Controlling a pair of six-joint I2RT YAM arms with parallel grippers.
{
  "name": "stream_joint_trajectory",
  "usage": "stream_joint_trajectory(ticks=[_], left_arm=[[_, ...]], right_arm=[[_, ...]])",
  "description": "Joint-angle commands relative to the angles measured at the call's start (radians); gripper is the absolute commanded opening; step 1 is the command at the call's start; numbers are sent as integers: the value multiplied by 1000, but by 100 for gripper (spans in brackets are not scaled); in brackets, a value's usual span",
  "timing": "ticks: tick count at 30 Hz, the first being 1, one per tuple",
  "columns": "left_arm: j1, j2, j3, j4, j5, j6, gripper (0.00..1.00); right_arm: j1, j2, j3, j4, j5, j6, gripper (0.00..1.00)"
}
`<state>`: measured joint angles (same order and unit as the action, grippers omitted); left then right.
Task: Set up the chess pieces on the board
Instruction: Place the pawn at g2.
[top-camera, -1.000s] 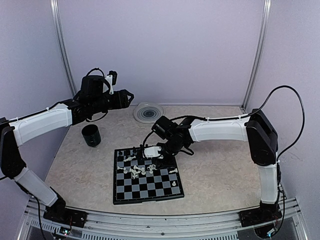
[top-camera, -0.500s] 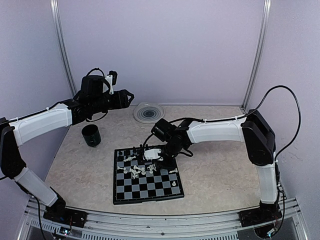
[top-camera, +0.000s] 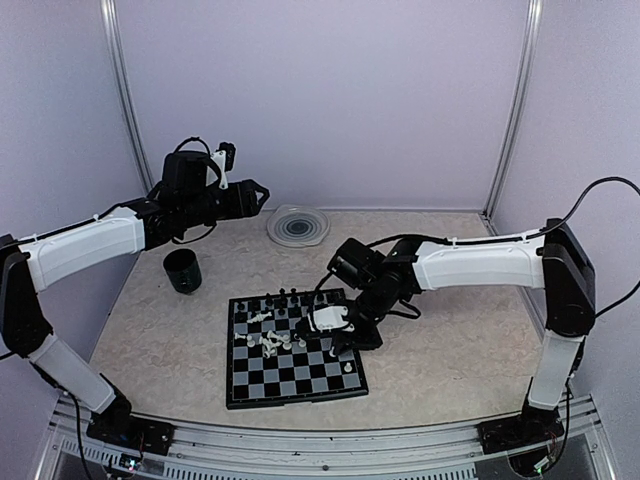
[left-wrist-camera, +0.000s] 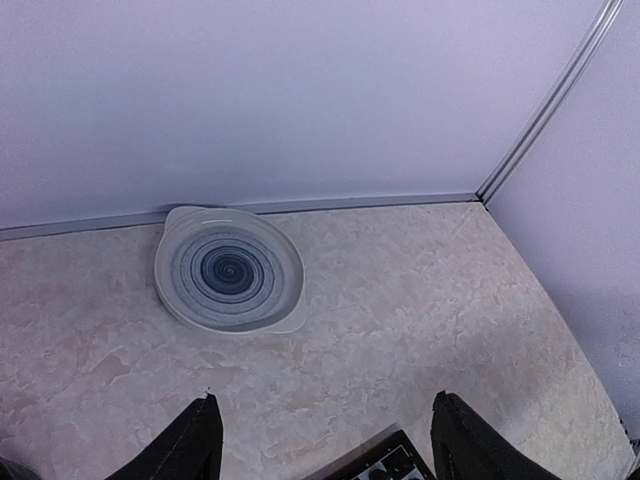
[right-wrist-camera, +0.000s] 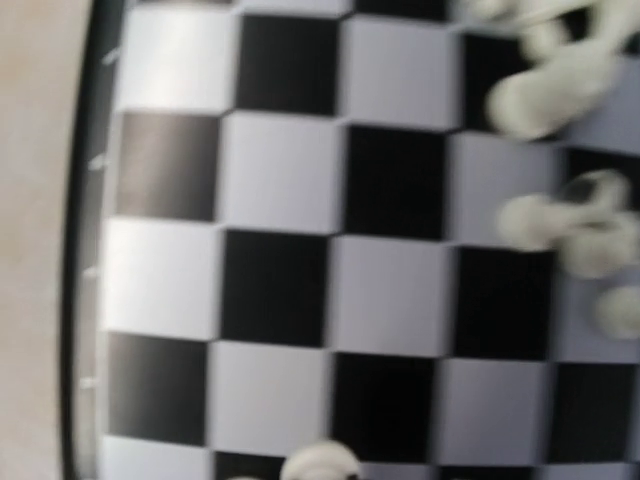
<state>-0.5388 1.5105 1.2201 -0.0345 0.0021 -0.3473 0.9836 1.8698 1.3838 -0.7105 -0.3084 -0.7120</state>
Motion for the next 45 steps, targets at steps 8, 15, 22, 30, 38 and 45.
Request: stream_joint_trajectory(ticks=[8,15,22,30,38,45], left_arm=[[2,23,34,1,14,-10,71],[2,27,39,-4,9,-7,71],[2,24,41,-4,14,-8,71],[2,27,40,-5,16,-9,72],[2,26,41,-5,18,-10,71],[2,29,41,-5,17,-9,72]], right_arm=[[38,34,-38,-7,-30,13,1],[46,78,-20,4,-15,29,2],[48,88,-17,11,1,36,5],[51,101,-7,16,1,45,9],[57,100,-3,17,16,54,17],[50,55,45,-22,0,62,28]])
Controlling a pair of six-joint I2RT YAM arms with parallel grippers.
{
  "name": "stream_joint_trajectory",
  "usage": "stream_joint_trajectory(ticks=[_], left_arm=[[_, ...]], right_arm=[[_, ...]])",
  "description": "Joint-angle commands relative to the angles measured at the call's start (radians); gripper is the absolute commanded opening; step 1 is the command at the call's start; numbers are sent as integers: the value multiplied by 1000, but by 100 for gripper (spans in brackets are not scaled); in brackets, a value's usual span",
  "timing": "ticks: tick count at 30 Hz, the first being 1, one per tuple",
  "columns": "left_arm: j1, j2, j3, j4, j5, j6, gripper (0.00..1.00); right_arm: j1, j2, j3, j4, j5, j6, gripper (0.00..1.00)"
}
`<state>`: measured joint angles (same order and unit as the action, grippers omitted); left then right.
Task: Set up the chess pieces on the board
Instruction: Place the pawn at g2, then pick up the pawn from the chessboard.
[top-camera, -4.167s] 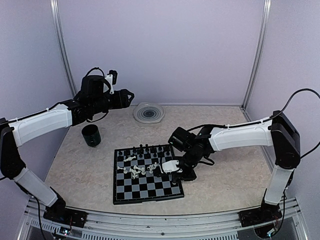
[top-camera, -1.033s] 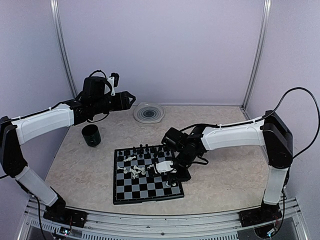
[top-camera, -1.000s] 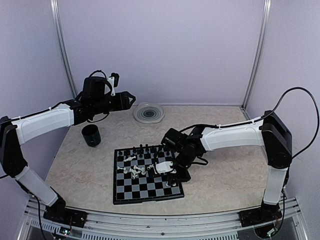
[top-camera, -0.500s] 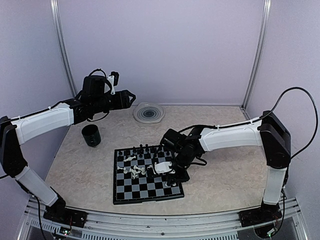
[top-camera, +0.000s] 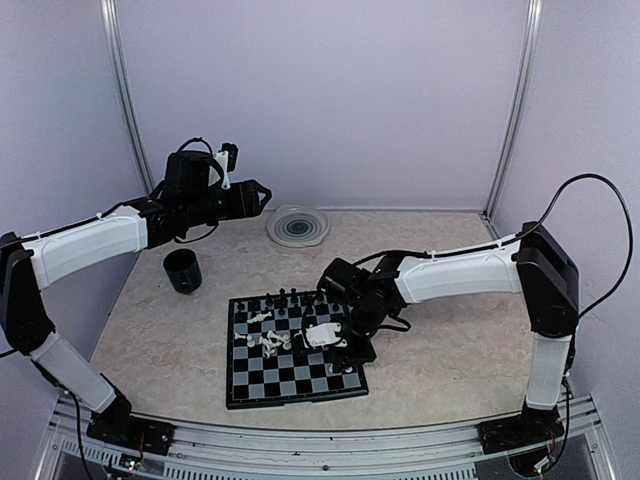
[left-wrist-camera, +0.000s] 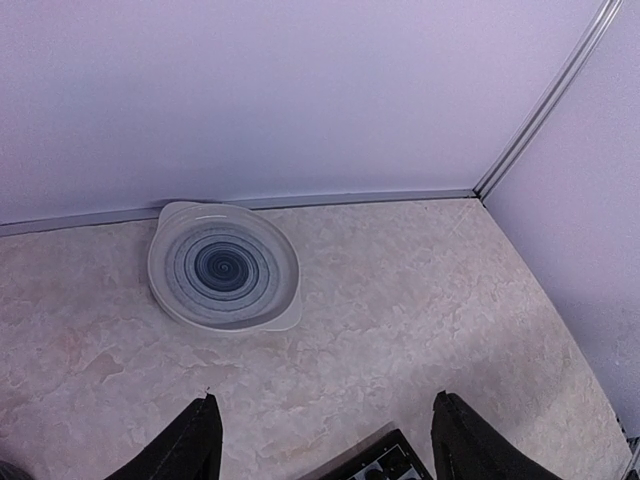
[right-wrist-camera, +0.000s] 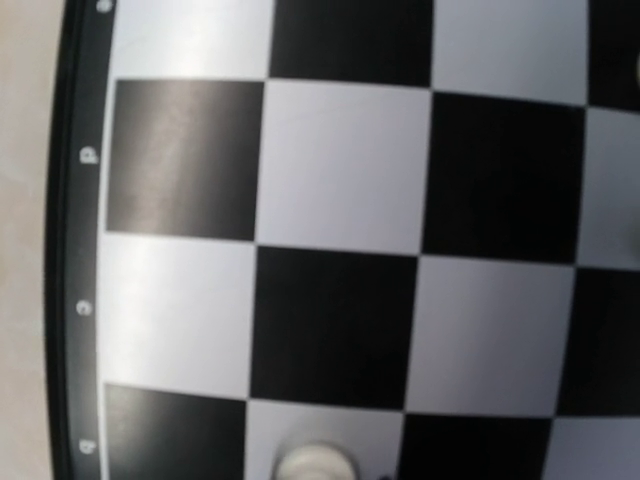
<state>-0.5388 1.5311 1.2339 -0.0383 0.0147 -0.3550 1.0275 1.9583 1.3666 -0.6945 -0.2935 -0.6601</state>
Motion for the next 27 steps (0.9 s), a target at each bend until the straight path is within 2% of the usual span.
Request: stream_joint_trajectory(ticks=[1,4,15,27], left_arm=[[2,9,27,-1,5,-2,71],[2,9,29,-1,13,-4,72],[2,7,28,-1,14,-6,72],[2,-4,31,-2,19,-6,72]], right_arm=[[-2,-41,87,-55,-38,9,29],[-19,-39,147,-85,-70,9,31],[-60,120,280,-16,87,65,23],[-89,197,338,14,100,75,29]])
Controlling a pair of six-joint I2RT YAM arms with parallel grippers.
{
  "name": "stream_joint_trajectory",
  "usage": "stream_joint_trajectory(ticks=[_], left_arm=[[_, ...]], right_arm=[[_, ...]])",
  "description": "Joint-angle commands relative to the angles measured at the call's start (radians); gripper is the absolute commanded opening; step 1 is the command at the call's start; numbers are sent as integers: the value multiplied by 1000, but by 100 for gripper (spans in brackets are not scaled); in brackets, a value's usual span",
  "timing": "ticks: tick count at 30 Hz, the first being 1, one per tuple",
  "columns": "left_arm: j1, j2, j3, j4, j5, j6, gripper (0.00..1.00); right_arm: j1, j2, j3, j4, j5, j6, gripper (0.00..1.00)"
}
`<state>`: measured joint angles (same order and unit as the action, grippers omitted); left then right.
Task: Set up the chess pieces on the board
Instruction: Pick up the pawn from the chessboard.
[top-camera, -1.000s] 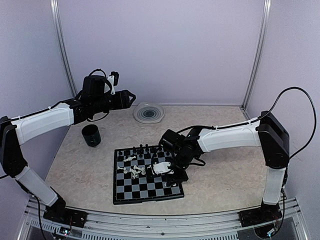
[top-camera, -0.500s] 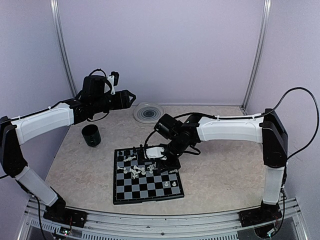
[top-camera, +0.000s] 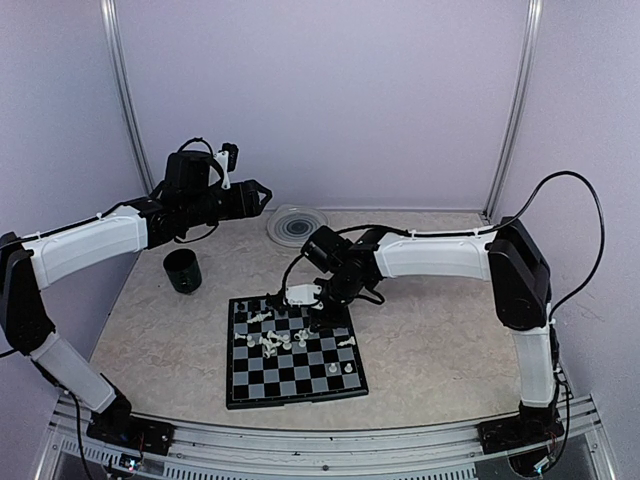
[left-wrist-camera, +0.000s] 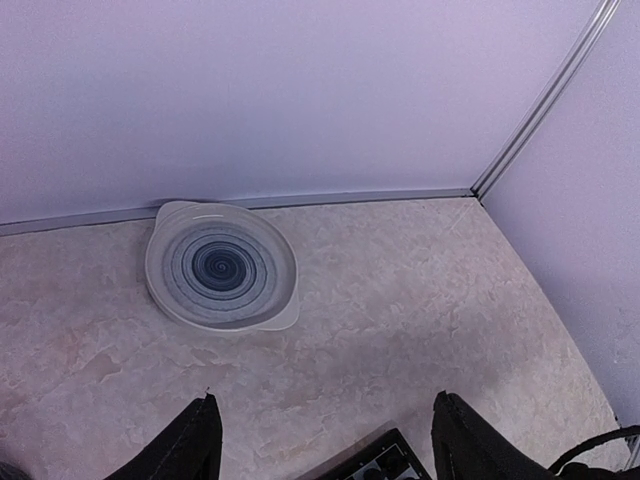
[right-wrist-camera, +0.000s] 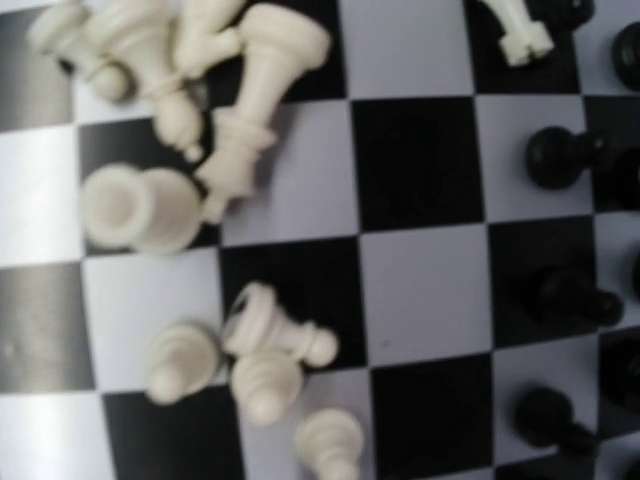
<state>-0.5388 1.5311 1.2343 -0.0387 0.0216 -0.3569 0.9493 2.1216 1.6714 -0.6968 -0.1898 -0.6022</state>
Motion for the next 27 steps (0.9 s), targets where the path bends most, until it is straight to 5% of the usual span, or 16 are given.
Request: stream_joint_trajectory(ticks=[1,6,15,27], left_arm=[[2,-3,31,-3,14,-4,72],[2,-5,32,-4,16,-4,72],[3,-4,32,-4,18,-5,72],[2,1,32,-5,27,-14,72]], right_arm=[[-12,40,36,15,-12,16,28],[-13,73,66,-18,-62,5,26],[-16,36,46,-36,-36,7,4],[38,-184,-183,-17,-121,-31,2]])
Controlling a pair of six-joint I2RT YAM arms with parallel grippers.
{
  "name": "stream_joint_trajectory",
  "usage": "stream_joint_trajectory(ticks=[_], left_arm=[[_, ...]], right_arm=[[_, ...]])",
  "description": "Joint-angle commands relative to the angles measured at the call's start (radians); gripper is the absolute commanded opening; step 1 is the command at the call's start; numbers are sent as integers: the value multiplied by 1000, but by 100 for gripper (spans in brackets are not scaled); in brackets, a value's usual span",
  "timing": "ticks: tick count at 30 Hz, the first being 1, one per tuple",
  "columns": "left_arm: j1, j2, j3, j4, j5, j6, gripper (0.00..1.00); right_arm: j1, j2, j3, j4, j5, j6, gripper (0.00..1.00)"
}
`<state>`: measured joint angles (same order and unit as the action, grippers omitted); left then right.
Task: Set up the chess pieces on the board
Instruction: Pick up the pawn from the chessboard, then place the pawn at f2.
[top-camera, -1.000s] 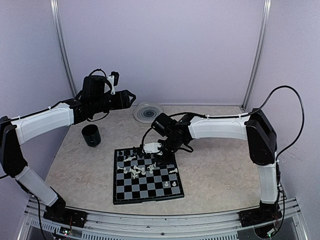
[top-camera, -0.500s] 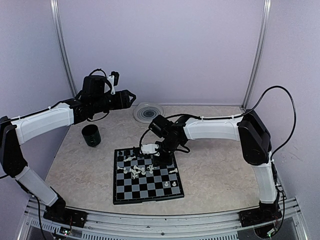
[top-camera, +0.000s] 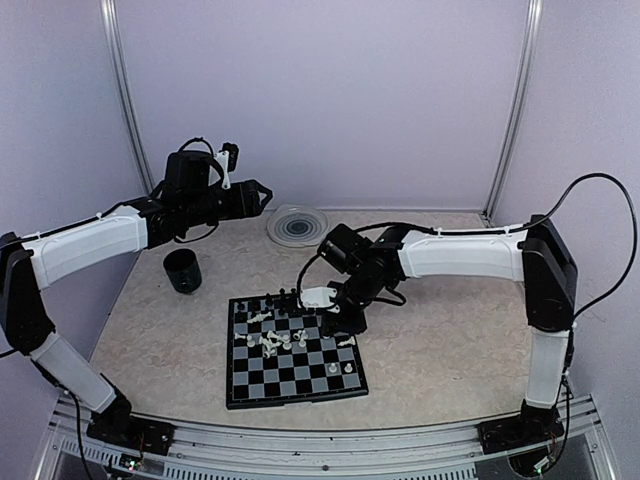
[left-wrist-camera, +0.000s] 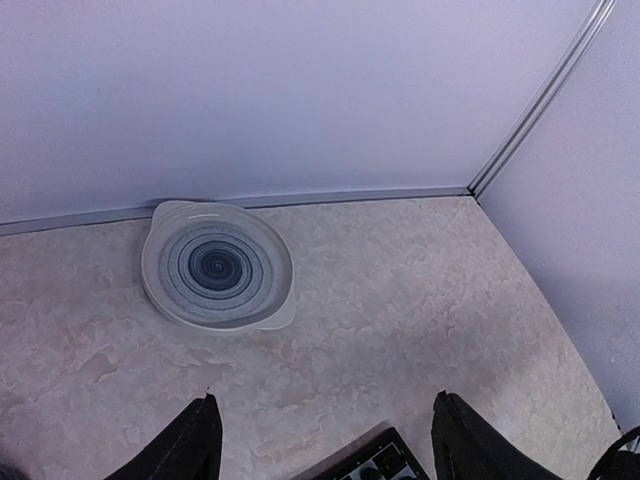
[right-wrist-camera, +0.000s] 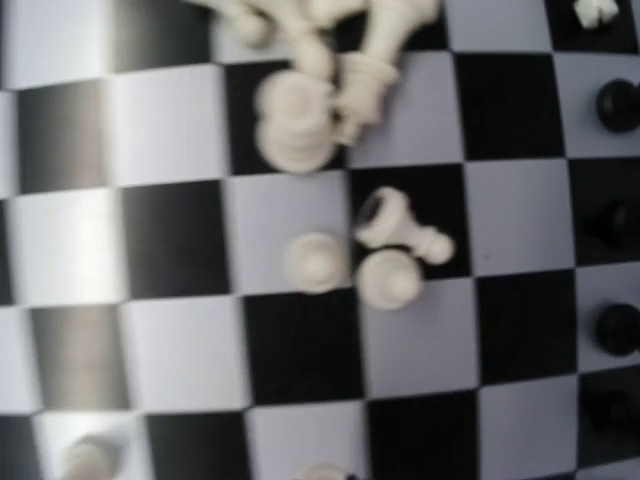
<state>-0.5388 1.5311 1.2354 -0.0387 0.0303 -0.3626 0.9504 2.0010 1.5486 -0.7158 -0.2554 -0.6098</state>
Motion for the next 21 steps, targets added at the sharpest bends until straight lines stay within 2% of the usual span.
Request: stream_joint_trajectory(ticks=[1,8,21], left_arm=[[2,1,31,-4,19,-7,72],[2,11,30,-6,12,-7,72],[2,4,33,-7,14,-5,72]], right_arm=[[48,-63,-74,2,-62,-26,3],[111,-29,-100,18,-64,-26,4],[130,28,-59,26,-52,-7,6]])
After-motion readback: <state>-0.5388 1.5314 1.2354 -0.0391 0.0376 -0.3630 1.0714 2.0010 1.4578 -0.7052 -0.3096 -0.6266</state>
